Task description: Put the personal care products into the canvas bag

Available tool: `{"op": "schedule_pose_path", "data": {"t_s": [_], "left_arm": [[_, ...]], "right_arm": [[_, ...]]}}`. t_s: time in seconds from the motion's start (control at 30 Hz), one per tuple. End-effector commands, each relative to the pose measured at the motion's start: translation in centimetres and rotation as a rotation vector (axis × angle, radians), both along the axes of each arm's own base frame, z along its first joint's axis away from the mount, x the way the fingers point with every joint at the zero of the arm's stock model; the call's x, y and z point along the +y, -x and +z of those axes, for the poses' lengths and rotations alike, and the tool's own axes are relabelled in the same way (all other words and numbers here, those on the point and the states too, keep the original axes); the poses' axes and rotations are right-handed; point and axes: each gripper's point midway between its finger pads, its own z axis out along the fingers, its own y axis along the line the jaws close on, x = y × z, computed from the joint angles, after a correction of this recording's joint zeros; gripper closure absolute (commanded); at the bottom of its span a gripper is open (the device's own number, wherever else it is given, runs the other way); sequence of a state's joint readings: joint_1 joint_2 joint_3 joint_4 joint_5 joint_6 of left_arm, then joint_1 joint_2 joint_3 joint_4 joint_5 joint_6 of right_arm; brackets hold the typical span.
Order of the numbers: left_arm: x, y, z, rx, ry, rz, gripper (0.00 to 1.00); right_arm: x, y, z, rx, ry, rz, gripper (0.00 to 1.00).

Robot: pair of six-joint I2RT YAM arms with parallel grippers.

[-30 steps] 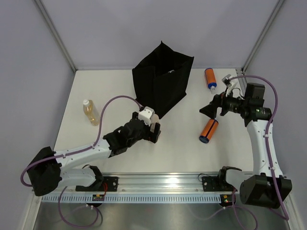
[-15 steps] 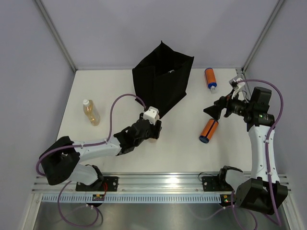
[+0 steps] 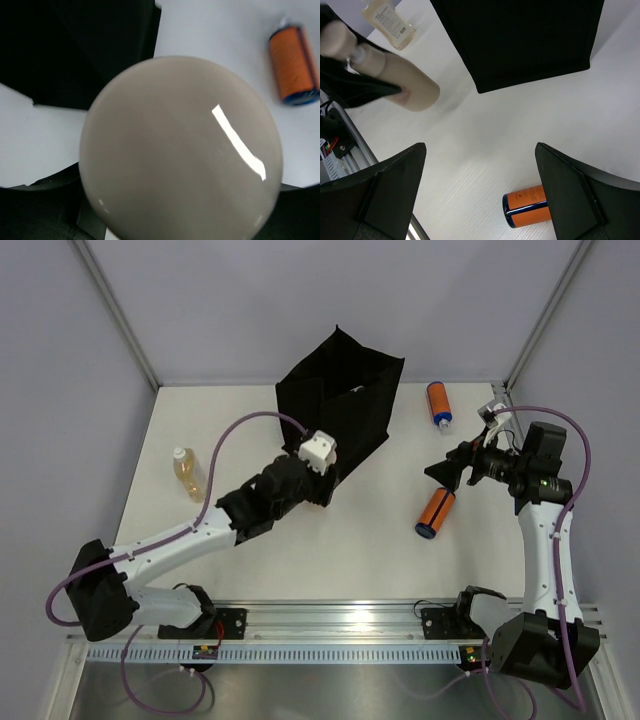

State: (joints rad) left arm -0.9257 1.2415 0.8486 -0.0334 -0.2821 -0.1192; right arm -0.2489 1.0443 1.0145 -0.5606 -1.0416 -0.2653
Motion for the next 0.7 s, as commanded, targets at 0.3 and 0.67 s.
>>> {"op": "schedule_pose_path", "data": {"t_s": [0.3,0.67], "left_arm": [[-1.5,-11.9,32.5,-0.540,0.475,-0.009,1.00],[-2.0,-23.3,30.6,-0.546,0.411,0.079,1.00]], "right_arm": [[0.0,0.2,0.9,-0.055,0.010,0.008,0.00],[0.0,0.3,0.7,-0.048,0.007,0.008,0.00]]}}
